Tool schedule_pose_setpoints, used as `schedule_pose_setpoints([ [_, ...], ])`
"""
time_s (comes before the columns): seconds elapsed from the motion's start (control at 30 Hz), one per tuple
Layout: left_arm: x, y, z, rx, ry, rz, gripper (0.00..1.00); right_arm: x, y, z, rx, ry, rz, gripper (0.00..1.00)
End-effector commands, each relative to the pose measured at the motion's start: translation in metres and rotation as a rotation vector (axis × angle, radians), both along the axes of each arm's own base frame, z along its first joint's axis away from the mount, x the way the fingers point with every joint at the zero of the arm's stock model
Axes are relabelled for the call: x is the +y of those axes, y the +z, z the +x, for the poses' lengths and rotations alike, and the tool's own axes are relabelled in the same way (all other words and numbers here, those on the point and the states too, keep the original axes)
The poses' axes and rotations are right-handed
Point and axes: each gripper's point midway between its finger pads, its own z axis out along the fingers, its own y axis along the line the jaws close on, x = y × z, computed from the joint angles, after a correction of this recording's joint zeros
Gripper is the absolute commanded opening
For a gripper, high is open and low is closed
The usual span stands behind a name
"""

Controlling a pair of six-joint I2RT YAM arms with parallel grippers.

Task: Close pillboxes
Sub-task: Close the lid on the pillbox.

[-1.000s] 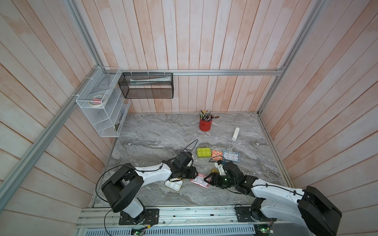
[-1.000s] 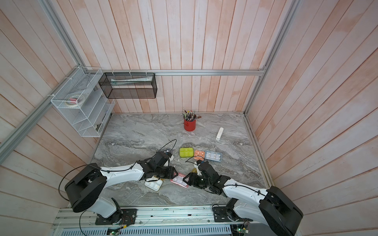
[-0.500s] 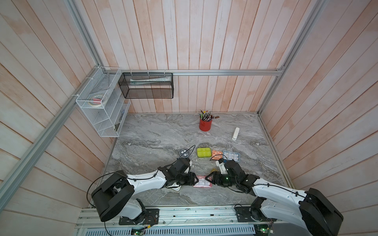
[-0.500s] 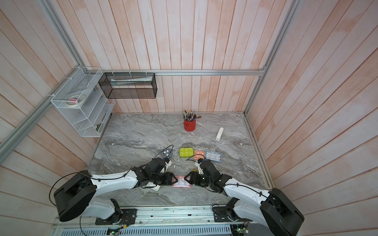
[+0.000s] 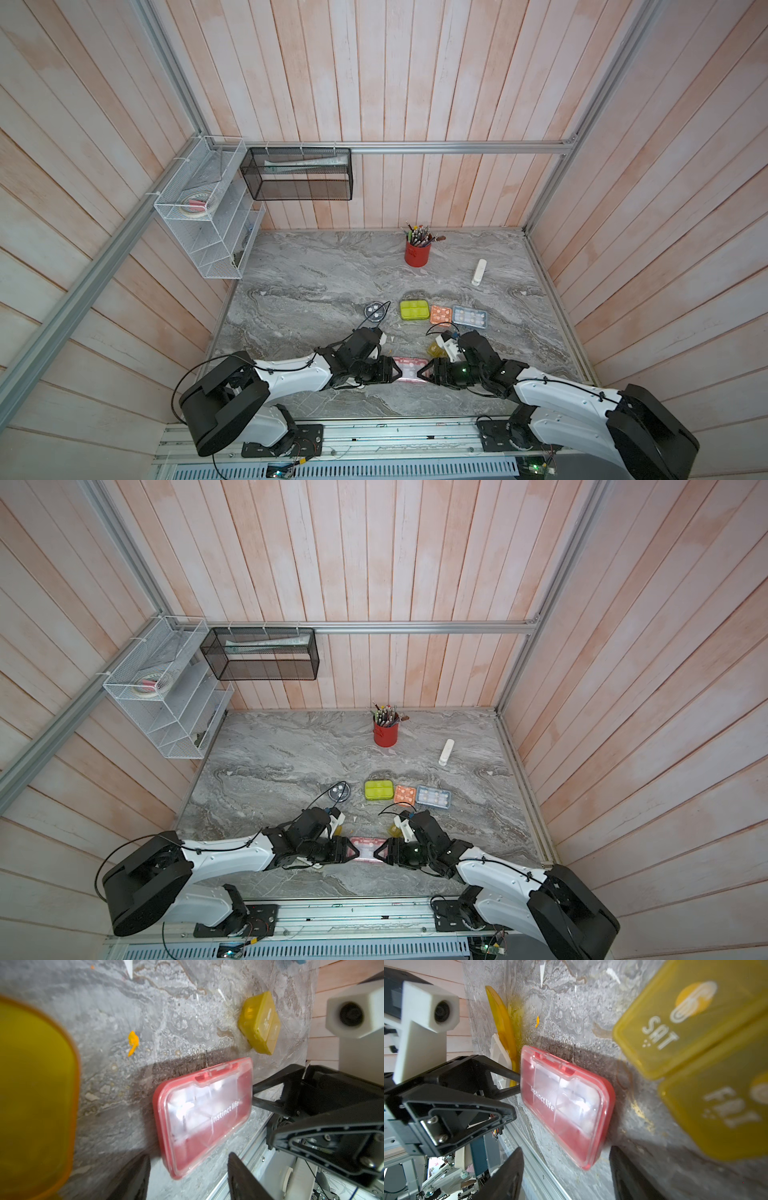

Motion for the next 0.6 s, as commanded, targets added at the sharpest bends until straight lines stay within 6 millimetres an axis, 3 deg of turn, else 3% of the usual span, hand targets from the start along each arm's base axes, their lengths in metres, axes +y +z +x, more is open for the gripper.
schedule_pose_setpoints([
  [0.0,-0.005,0.003,0.0,-0.001,-0.008,-0.025,0.59,-0.004,-0.01,-0.004,0.018,0.013,-0.029,0.67],
  [0.57,0.001,-0.014,0.0,0.01,-0.024,0.052,0.52,-0.002,-0.016,0.004,0.007,0.02,-0.076,0.53],
])
